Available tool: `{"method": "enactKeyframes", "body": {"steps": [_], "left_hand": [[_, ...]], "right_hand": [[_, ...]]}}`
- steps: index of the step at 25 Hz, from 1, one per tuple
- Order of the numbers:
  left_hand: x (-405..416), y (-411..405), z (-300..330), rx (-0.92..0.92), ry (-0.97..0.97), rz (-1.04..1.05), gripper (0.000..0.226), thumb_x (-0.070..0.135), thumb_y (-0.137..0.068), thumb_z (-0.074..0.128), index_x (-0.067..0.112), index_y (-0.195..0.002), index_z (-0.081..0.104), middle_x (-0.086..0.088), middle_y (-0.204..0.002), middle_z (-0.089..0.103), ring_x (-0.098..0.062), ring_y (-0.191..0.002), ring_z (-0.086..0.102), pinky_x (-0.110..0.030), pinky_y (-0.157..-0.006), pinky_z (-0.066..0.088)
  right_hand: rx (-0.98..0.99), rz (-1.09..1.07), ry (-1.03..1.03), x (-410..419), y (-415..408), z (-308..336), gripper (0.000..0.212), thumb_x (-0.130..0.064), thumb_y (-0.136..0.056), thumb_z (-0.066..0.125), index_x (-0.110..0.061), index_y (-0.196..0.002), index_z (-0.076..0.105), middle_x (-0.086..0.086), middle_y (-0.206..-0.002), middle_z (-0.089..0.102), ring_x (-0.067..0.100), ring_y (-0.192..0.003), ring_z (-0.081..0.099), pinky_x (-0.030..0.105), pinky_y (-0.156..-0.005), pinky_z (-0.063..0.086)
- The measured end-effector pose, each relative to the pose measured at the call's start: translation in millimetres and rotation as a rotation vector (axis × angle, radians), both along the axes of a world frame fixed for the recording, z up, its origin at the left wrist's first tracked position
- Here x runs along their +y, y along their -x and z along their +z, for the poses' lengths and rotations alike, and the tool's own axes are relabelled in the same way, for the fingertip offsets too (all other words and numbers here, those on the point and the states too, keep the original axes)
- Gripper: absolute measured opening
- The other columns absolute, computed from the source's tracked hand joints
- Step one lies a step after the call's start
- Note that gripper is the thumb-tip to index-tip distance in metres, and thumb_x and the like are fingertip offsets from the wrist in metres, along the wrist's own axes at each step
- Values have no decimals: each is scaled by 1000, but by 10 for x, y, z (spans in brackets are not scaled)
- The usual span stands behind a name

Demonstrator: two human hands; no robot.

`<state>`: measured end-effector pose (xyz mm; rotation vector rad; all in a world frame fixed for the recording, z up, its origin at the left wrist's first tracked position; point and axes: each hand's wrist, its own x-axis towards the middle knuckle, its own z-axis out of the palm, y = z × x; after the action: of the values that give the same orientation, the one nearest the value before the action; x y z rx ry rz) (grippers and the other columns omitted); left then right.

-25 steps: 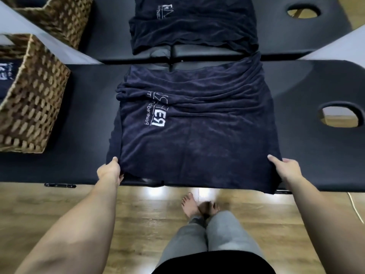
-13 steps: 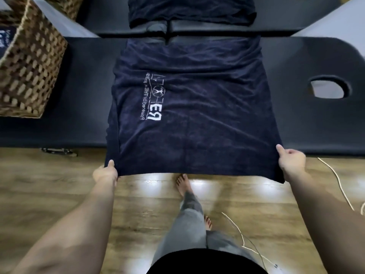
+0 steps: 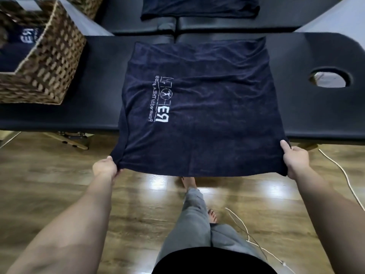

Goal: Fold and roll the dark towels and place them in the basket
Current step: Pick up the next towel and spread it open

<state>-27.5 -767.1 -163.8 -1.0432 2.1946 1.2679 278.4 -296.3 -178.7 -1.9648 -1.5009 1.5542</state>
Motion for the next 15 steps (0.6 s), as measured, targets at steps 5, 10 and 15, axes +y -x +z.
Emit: {"method": "enactKeyframes", "body": {"steps": [5, 10, 15], "left_hand": [[35, -130, 153, 54, -129, 4, 18, 19, -107, 46, 20, -121, 58, -15, -106, 65, -19, -44, 64, -28, -50, 51], [176, -8, 570, 183, -570, 145, 21, 23, -104, 47, 29, -110, 66, 0, -98, 66, -15, -75, 60, -28, -71, 49], [225, 320, 1125, 328, -857, 295, 16, 18, -85, 52, 25, -93, 64, 7, -75, 74, -12, -100, 68, -30, -84, 47]], "right_hand": [[102, 24, 62, -56, -79, 96, 36, -27, -90, 76, -15, -122, 65, 8, -120, 70, 31, -101, 68, 51, -86, 58], [451, -121, 136, -74, 53, 565, 31, -18, -100, 60, -35, -125, 65, -8, -117, 69, 21, -95, 68, 41, -69, 57], [592, -205, 208, 191, 239, 1059, 17, -31, -95, 65, -34, -109, 75, -6, -99, 78, 17, -83, 74, 34, -69, 61]]}}
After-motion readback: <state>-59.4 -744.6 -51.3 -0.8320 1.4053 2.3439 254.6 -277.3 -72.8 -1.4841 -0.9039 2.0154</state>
